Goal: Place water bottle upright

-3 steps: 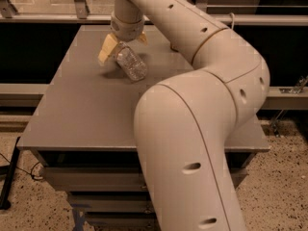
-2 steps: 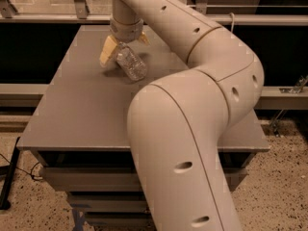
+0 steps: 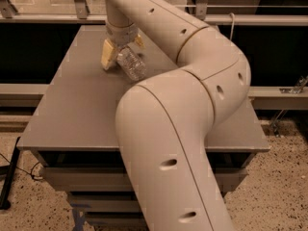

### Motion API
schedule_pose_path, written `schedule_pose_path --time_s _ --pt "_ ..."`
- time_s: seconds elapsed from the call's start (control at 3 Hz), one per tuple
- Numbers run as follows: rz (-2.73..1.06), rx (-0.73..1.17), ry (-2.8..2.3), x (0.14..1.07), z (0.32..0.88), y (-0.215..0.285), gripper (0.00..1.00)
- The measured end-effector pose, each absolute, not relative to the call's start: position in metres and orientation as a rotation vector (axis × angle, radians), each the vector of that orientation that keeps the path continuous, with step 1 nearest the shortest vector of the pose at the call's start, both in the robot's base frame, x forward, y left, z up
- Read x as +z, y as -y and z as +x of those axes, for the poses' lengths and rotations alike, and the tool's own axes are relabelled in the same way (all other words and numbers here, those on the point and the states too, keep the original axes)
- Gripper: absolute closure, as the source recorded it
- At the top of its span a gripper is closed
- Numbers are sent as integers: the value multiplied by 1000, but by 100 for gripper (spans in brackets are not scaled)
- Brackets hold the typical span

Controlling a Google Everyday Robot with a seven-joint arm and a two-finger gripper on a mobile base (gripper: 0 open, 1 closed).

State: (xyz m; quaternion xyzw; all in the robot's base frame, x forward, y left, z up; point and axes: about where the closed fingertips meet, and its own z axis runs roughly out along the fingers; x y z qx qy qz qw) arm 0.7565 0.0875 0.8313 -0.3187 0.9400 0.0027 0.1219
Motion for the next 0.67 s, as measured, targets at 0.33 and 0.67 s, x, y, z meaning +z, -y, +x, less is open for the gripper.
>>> schedule_pose_path --time_s 0.33,0.67 --pt "-937 -11 -2738 833 759 -93 42" --pt "-952 -9 -2723 837 759 -99 65"
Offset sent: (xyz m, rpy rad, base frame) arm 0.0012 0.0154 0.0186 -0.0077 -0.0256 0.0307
